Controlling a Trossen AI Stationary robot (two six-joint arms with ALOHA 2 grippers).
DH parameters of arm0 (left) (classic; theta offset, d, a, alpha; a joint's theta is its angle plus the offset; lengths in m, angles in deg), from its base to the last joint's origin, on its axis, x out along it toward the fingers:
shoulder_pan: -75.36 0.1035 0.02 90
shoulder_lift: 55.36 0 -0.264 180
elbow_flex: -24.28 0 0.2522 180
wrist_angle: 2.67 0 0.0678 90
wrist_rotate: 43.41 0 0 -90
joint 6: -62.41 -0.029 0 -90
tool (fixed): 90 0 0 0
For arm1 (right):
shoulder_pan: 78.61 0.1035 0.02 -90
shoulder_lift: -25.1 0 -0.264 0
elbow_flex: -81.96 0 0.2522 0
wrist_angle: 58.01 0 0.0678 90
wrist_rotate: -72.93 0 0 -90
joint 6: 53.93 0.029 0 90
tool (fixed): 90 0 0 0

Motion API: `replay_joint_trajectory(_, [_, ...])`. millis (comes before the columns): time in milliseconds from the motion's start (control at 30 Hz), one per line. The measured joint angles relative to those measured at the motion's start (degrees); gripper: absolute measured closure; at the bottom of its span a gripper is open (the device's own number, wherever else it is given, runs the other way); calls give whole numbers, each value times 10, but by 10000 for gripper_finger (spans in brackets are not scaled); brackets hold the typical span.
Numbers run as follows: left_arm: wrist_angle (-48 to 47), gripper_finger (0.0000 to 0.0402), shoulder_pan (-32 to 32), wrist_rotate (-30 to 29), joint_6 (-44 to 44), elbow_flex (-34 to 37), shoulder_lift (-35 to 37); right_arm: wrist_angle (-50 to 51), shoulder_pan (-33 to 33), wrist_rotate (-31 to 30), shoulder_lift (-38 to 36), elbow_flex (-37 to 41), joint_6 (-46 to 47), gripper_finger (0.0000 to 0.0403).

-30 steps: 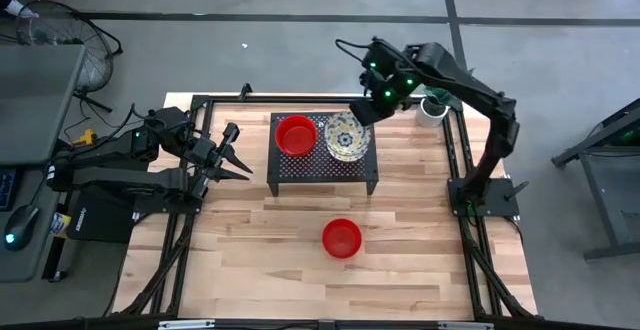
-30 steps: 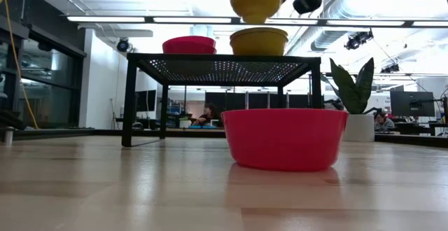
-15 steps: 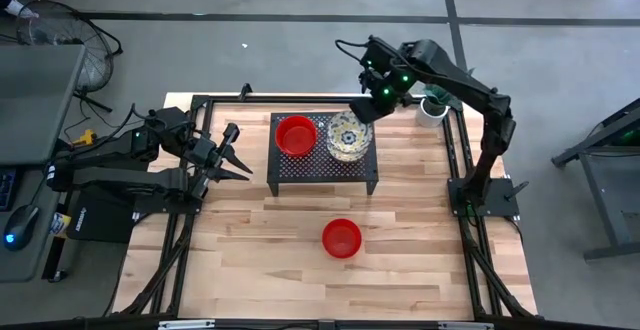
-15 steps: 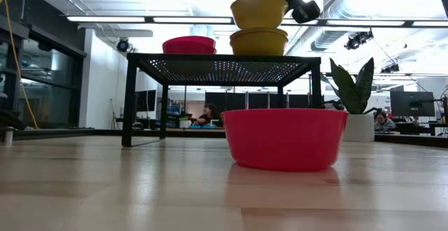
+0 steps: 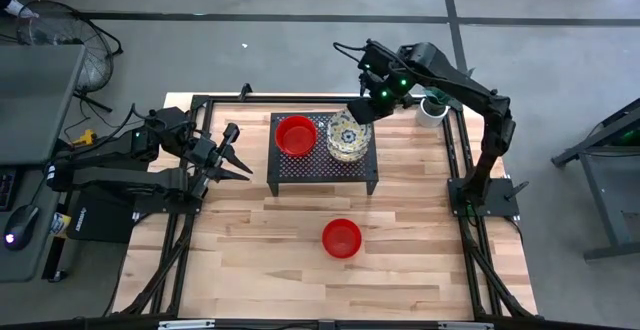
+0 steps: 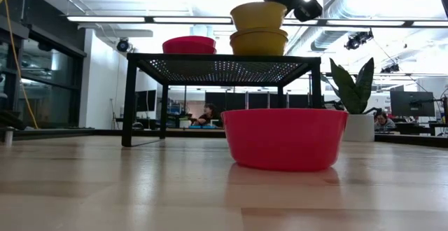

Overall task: Pick & Place Mini bowls
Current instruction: Stack the yellow patterned bowl on top of the yellow patterned bowl on the shelf

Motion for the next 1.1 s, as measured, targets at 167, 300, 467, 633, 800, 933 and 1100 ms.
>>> replay_joint_trajectory(167, [-9, 337, 0, 0, 2, 0, 0, -3, 9, -23, 0, 0, 32, 403])
replay_joint_trajectory(300, [-24, 337, 0, -4, 5, 0, 0, -2, 15, -25, 0, 0, 57, 403])
replay_joint_trajectory(467, [-25, 337, 0, -11, 5, 0, 0, 1, 25, -28, 0, 0, 79, 403])
replay_joint_trajectory(633, [-25, 337, 0, -22, 5, 0, 0, 4, 37, -50, 0, 0, 90, 403])
replay_joint_trajectory(800, [-25, 337, 0, -29, 5, 0, 0, 9, 43, -70, 0, 0, 96, 403])
replay_joint_trajectory(933, [-21, 337, 0, -29, 5, 0, 0, 9, 43, -75, 0, 0, 99, 403])
replay_joint_trajectory(1100, [-20, 337, 0, -33, 8, 0, 0, 9, 55, -90, 0, 0, 114, 403])
